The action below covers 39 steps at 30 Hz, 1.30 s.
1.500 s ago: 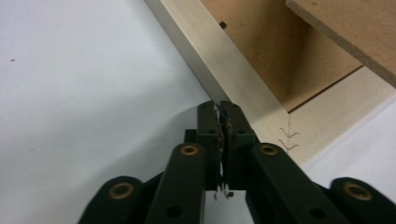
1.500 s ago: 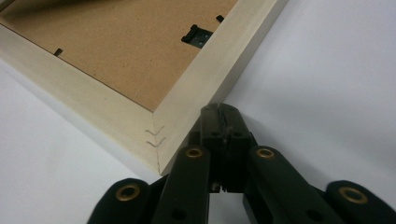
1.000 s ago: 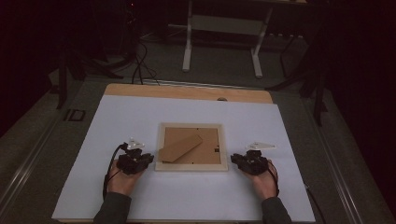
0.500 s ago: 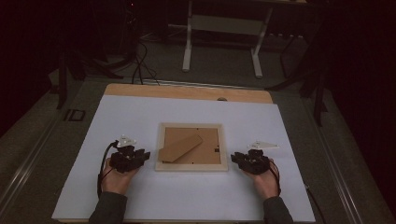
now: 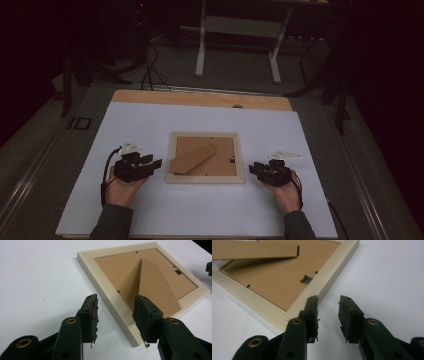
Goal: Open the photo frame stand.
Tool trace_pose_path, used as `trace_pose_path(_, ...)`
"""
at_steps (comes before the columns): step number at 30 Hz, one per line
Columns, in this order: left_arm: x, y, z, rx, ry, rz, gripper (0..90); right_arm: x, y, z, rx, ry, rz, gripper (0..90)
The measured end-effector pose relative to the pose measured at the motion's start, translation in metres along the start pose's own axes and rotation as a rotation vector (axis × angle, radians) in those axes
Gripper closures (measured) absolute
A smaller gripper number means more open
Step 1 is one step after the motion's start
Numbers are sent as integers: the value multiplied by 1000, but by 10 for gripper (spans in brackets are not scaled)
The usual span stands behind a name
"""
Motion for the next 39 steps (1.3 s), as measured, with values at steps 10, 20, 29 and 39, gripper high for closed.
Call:
trace_pose_path(10, 12, -27, -13, 47, 84, 39, 491, -3, 0, -3, 13, -2, -7, 643)
trace_pose_path(20, 30, -48, -13, 84, 176, 57, 472, -5, -1, -7, 25, -6, -11, 621)
trace_pose_path(29, 55, -48, -8, 85, 230, 118, 429, -5, -2, -7, 23, -10, -11, 608)
trace_pose_path(39, 69, -51, -8, 76, 279, 123, 400, -2, 0, -3, 5, -6, 11, 589)
Point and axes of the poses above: each handheld gripper's, and its own axes: x roughly forward along the jaws, y roughly out of its underside, z roughly to its left, the point moved 3 cm from there along x, roughly forward along the jaws, and after that the axes turned 11 degrees about x, right-handed, at the moved point
